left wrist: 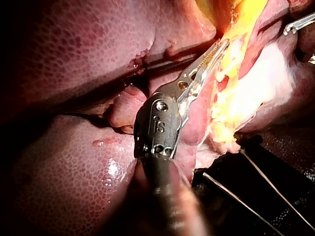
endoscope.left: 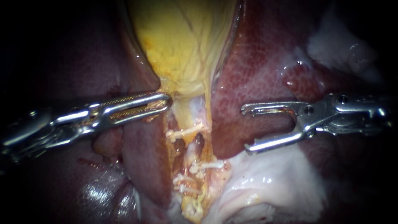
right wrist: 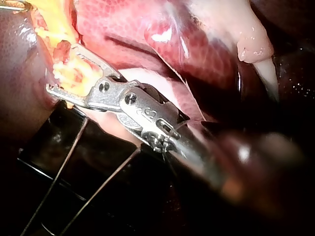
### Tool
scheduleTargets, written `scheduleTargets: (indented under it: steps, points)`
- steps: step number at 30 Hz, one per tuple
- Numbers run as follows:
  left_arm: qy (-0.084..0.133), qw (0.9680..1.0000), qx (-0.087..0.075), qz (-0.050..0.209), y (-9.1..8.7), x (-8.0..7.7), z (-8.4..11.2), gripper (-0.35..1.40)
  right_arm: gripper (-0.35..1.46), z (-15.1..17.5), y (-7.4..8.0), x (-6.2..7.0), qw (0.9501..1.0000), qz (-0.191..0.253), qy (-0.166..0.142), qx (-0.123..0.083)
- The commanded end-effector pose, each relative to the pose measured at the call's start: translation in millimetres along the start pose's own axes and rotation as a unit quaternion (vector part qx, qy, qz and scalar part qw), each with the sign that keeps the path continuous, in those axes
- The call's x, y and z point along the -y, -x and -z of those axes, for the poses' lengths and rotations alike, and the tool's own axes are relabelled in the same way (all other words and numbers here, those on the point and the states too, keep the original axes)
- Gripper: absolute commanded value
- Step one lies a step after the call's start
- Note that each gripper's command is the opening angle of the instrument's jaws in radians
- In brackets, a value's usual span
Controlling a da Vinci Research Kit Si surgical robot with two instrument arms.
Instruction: Going back first clip right tube
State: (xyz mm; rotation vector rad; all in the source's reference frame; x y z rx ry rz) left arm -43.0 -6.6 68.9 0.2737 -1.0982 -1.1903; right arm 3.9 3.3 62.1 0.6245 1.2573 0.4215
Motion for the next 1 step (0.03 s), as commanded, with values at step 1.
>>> scheduleTargets:
  steps: [1]
  points:
    - [0.000, 1.0000, 0.000, 0.000, 0.0, 0.0, 0.0, -0.35, 0.60, 0.0, 0.0, 0.0, 1.0000, 0.000, 0.000, 0.000]
